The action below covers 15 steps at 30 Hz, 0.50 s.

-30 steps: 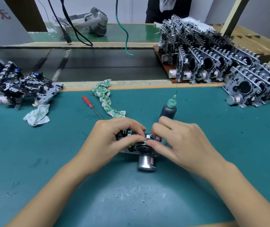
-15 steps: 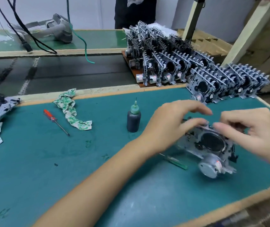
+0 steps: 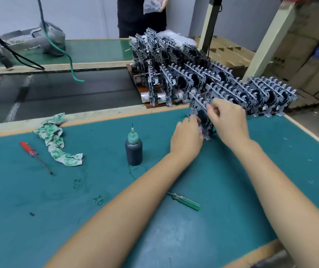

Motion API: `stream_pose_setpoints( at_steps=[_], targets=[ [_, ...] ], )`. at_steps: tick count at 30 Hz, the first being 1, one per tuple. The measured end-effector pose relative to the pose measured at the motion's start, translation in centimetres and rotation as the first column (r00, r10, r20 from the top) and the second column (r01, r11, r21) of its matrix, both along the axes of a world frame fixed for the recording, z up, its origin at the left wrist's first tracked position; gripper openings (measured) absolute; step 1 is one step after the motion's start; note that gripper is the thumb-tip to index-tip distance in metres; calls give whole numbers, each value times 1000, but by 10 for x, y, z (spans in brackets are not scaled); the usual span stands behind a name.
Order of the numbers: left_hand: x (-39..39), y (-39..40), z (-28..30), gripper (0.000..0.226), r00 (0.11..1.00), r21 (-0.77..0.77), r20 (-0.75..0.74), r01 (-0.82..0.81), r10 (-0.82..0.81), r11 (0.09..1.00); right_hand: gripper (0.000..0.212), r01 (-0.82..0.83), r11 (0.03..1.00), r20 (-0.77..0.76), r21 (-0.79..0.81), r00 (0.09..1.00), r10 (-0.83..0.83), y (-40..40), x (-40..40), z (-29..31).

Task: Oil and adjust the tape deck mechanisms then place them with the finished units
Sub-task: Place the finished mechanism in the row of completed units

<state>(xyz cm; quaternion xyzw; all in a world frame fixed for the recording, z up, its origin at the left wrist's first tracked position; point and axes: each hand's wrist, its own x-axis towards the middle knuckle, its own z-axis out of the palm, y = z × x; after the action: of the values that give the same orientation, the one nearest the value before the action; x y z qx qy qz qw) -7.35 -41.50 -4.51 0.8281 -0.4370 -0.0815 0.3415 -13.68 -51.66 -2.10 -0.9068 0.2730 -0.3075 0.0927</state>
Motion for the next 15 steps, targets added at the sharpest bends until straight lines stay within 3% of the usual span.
stream_pose_setpoints(
  at_steps=[4,8,11,15],
  targets=[
    [6,-13,3,25,1000,-21,12,-8,8,1000,28,84,995,-14,-51,996,-84,-11,11,0],
    [8,-24,2,46,997,47,7,71,-71,996,25,125,991,-19,-38,992,-125,-22,19,2],
    [10,-33,-1,64,982,182,-15,188,-189,965,25,177,984,-82,-26,981,-178,-29,23,3],
    [12,-34,1,72,974,265,-84,225,-210,938,30,289,940,-198,-183,925,-323,-22,21,11]
  ],
)
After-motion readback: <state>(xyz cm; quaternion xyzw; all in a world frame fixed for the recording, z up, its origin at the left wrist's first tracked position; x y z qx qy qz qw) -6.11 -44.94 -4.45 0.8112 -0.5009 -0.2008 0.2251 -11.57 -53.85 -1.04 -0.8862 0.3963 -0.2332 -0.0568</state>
